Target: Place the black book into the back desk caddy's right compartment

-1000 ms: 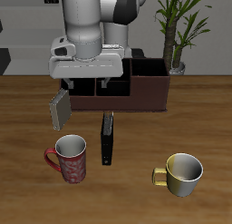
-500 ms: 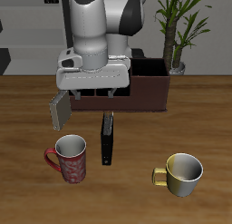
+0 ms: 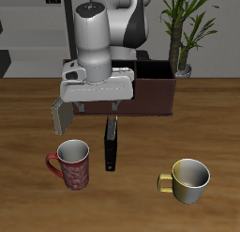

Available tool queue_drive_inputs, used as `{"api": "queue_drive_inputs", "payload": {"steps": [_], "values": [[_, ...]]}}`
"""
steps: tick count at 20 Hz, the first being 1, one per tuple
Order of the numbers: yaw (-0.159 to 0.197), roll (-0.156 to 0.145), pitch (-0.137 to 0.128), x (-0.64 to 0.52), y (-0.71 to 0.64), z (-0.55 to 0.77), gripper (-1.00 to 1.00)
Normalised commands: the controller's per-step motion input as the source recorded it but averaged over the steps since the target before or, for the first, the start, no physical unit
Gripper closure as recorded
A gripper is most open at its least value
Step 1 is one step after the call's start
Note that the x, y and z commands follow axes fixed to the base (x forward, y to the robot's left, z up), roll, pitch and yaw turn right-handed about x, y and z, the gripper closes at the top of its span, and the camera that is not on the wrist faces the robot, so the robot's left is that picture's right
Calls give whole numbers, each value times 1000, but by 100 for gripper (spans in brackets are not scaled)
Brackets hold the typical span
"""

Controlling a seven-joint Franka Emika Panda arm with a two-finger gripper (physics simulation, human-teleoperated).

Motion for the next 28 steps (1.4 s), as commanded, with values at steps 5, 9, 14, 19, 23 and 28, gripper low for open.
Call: {"api": "queue_drive_inputs", "payload": {"steps": [5,9,14,19,23,28], "values": [[-16,11,-14,-3,118,-154,-100],[9,12,-9,12,103,-63,-100],[-6,8,5,10,-2,-55,-100],[-12,-11,4,9,-110,-42,-100],[10,15,10,84,94,-135,-100],[-18,10,18,88,211,-65,-100]]}}
